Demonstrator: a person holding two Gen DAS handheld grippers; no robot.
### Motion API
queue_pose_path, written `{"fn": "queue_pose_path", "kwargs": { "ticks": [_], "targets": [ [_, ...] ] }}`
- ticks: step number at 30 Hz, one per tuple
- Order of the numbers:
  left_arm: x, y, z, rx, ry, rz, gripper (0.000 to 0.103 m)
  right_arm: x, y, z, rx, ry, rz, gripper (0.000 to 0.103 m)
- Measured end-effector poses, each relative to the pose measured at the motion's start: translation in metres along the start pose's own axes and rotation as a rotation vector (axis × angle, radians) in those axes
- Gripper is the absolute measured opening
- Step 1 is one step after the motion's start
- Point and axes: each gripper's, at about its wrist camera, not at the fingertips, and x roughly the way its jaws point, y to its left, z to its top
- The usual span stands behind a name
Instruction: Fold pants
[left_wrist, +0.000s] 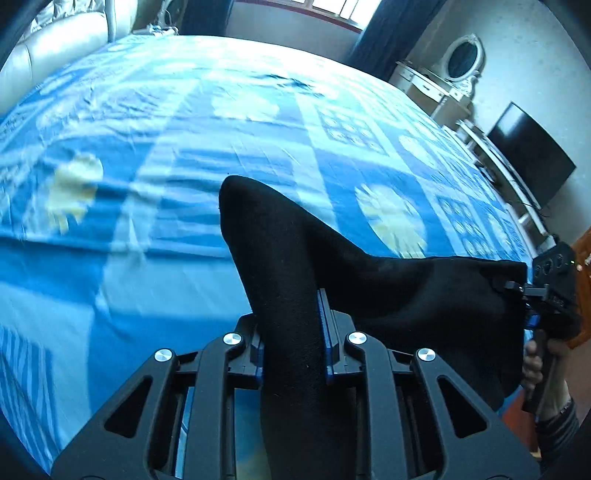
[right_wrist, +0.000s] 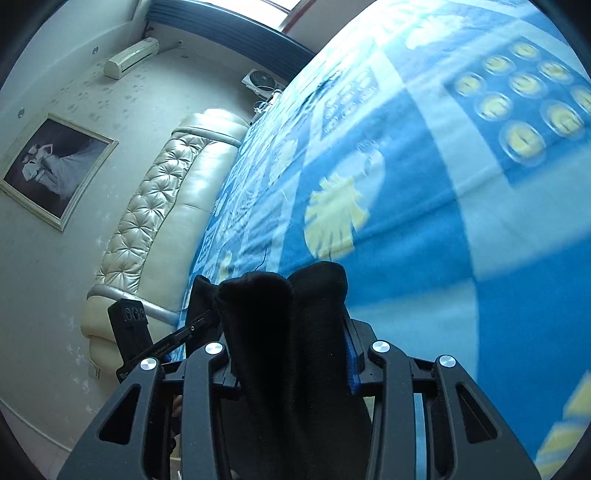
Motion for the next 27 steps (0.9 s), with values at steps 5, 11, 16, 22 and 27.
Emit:
{"fn": "queue_pose_path", "kwargs": {
  "ticks": [5,11,16,22,27],
  "targets": [
    [0.016,0.011,0.027,0.003,-0.001,0.062,0.022,0.020,0.001,0.023,-0.005,-0.005,-0.007,0.039],
    [0.046,0.021,0.030,0.010,0.062,0.109,0.026,0.042,-0.025,0.035,0.051,0.040,-0.070,0.039],
    [0.053,0.028,0.025,-0.007,0.059,0.091,0.031,0.047,-0.048,0.031,0.123,0.046,-0.037,0.039],
    [0.057,0.030,0.023,-0.006,0.055,0.091,0.033,0.046,-0.049,0.029,0.126,0.044,-0.029,0.039],
    [0.057,0.032,0.023,-0.006,0.054,0.086,0.034,0.045,-0.051,0.027,0.121,0.034,-0.023,0.037]
  ]
}}
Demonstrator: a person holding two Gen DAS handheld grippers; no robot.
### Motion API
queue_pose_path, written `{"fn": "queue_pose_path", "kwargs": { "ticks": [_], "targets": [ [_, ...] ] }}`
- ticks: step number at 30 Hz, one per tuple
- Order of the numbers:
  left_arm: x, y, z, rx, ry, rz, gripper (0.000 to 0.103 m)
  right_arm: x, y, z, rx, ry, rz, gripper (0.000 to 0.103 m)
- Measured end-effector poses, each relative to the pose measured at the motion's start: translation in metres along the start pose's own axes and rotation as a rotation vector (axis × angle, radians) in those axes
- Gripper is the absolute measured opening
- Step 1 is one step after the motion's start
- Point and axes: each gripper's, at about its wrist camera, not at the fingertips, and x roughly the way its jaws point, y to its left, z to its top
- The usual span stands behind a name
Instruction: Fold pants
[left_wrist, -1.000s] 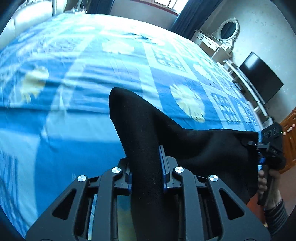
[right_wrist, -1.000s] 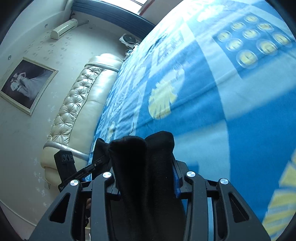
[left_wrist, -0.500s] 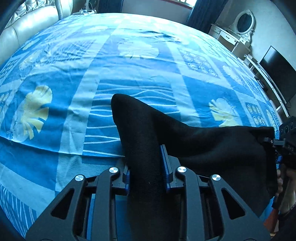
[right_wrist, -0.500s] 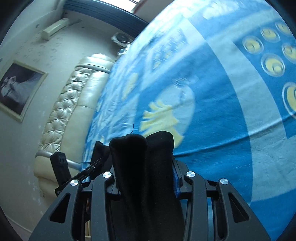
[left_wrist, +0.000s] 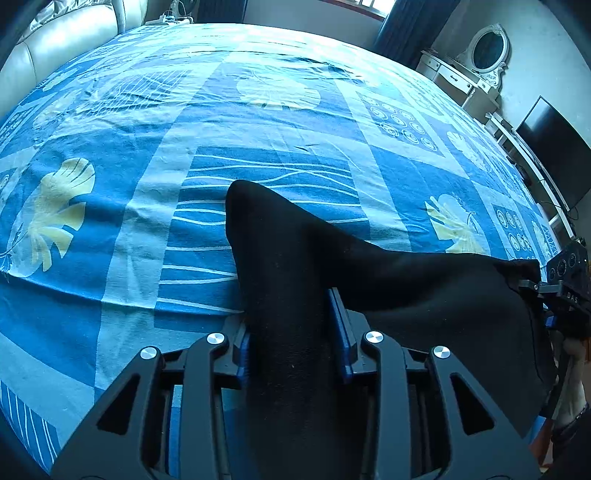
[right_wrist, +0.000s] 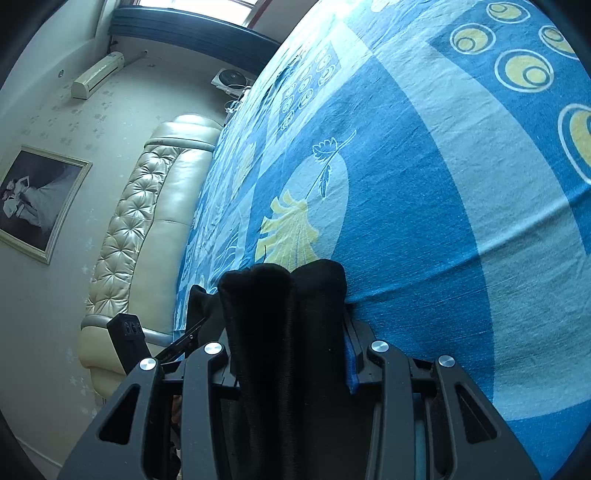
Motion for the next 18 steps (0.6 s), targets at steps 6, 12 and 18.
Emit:
{"fn": "queue_pose_path", "kwargs": {
  "ticks": [6,12,18],
  "targets": [
    [0.000,0.001,0.001,-0.010,0.005,-0.008,0.036,0.002,0.003,0.002,0.006,0.000,0.000,0.038],
    [-0.018,0.015,-0.003,-0.070,-0.022,-0.023,0.073,-0.009,0.007,-0.001,0.051,0.006,0.032,0.060],
    [-0.045,0.034,-0.044,-0.155,0.014,-0.149,0.082,-0.044,0.013,-0.029,0.032,0.011,-0.002,0.073]
  ]
}}
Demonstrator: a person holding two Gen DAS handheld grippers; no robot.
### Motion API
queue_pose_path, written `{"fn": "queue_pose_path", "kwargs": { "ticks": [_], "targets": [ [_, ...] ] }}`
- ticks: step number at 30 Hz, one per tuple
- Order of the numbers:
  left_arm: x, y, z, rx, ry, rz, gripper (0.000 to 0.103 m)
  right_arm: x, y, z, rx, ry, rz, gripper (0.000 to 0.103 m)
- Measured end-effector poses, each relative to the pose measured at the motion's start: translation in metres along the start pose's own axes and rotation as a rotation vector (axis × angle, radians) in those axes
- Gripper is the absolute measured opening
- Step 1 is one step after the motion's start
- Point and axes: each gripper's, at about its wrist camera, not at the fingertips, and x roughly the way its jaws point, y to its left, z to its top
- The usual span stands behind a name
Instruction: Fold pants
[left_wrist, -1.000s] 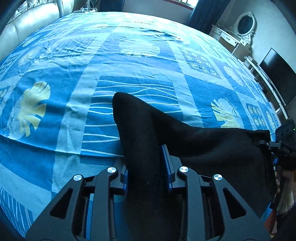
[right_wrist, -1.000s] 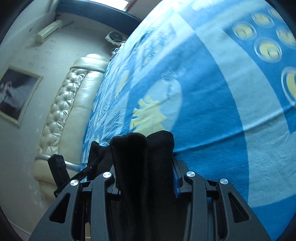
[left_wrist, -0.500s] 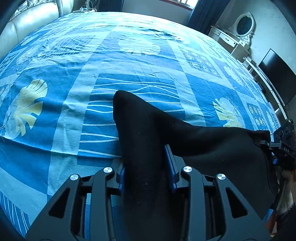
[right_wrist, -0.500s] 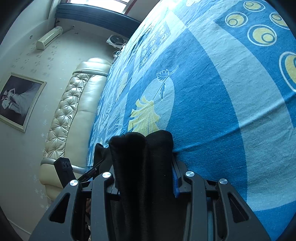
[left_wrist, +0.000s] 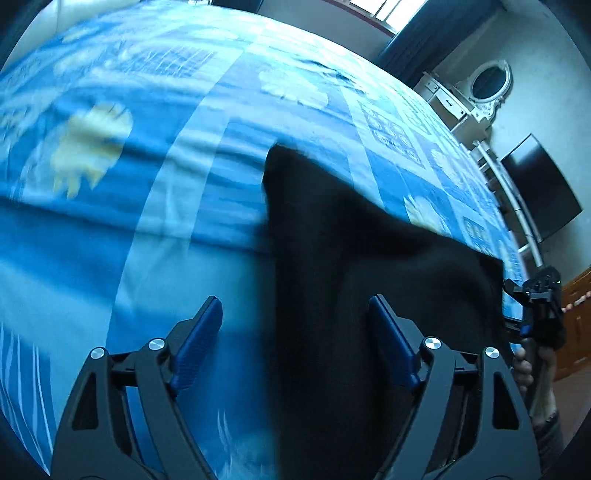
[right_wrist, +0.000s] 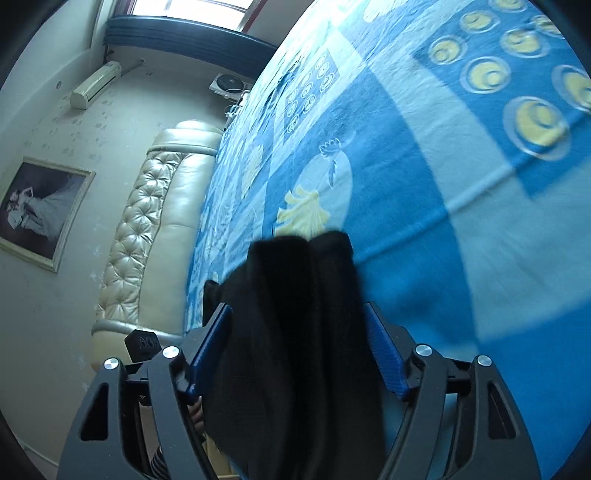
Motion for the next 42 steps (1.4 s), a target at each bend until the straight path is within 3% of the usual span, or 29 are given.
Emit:
{"fn": "queue_pose_path", "kwargs": {
  "ticks": [5,8,12,19,20,21,22,25,28,34,42],
  "targets": [
    [-0.023,0.012,-0.049,-0.119,0.027,-0.127,0.085,-0.020,-0.010,-0.036,0.029,0.017,0.020,0.074],
    [-0.029,0.009,-0.069,-0.139,0.037,-0.159,0.085,-0.025,-0.011,-0.057,0.016,0.023,0.020,0.074],
    [-0.028,-0.002,-0.081,-0.134,0.049,-0.199,0.086,-0.023,-0.009,-0.065,0.010,0.001,0.011,0.078],
    [-0.019,-0.010,-0.081,-0.160,0.030,-0.204,0.085,-0.011,-0.003,-0.068,0.006,-0.004,-0.009,0.079],
    [-0.018,-0.011,-0.081,-0.160,0.028,-0.199,0.082,-0.011,-0.003,-0.069,0.002,-0.008,-0.020,0.077],
    [-0.017,-0.013,-0.081,-0.153,0.028,-0.180,0.067,-0.009,-0.004,-0.070,0.002,-0.008,-0.051,0.059],
    [-0.016,-0.014,-0.082,-0.146,0.031,-0.164,0.060,-0.007,-0.005,-0.071,0.010,0.000,-0.059,0.048],
    [-0.022,-0.022,-0.081,-0.125,0.027,-0.137,0.043,-0.013,-0.010,-0.072,0.043,-0.014,-0.016,0.040],
    [-0.031,-0.027,-0.078,-0.117,0.030,-0.126,0.035,-0.022,-0.006,-0.075,0.050,-0.022,0.020,0.036],
    [-0.051,-0.031,-0.091,-0.127,0.037,-0.136,0.034,-0.041,0.004,-0.091,0.037,-0.002,0.048,0.035],
    [-0.052,-0.022,-0.117,-0.106,0.061,-0.138,0.035,-0.042,-0.021,-0.117,0.084,0.049,0.027,0.035]
  ]
}}
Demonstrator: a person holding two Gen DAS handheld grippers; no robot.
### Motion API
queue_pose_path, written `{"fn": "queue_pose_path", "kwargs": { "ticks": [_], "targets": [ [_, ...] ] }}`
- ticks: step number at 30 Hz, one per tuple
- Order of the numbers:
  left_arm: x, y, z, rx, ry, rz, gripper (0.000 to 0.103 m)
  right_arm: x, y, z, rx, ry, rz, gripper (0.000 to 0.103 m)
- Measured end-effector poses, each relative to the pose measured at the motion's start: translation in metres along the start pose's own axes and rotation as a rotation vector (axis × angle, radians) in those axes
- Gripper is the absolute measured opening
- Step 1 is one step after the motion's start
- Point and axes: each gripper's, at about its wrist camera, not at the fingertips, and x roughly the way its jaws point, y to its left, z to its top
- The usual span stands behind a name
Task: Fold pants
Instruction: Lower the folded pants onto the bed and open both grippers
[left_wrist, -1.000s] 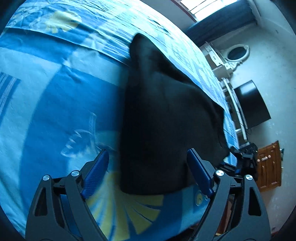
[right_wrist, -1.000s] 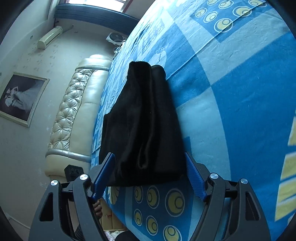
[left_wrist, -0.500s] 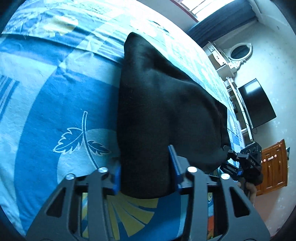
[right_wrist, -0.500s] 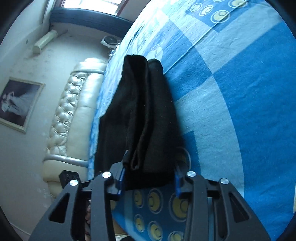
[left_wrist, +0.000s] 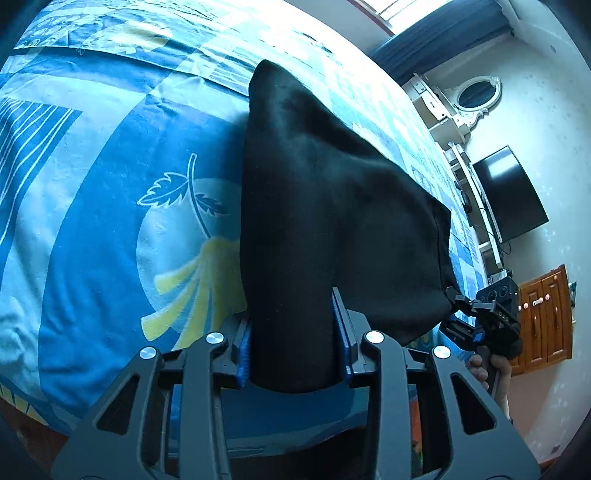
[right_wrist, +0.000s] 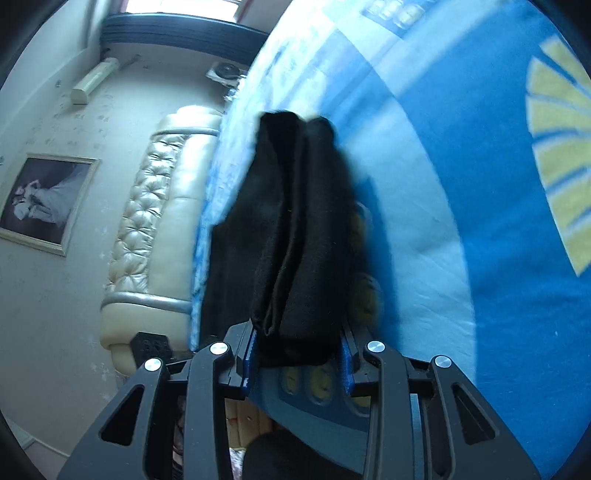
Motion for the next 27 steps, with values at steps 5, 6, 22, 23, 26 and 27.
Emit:
{"fn": "queue_pose_path", "kwargs": {
  "ticks": [5,6,22,23,26,27],
  "targets": [
    [0.006,0.011,-0.002,-0.001,-0.009,-0.015,0.039,0.003,-0.011,-0.003,0.000,-0.018,0.011,0.035],
    [0.007,0.012,-0.002,0.000,-0.013,-0.021,0.040,0.003,-0.012,-0.003,0.000,-0.016,0.011,0.035],
    [0.003,0.013,-0.008,-0.006,-0.027,-0.013,0.055,0.000,-0.018,-0.003,0.007,-0.025,0.040,0.037],
    [0.003,0.013,-0.008,-0.010,-0.035,-0.007,0.057,0.000,-0.017,-0.003,0.009,-0.026,0.047,0.039],
    [0.000,0.010,-0.010,-0.010,-0.058,0.028,0.068,-0.003,-0.019,-0.003,0.023,-0.029,0.074,0.046],
    [-0.001,0.009,-0.011,-0.004,-0.062,0.041,0.072,-0.004,-0.019,-0.004,0.030,-0.029,0.083,0.048]
  ]
}}
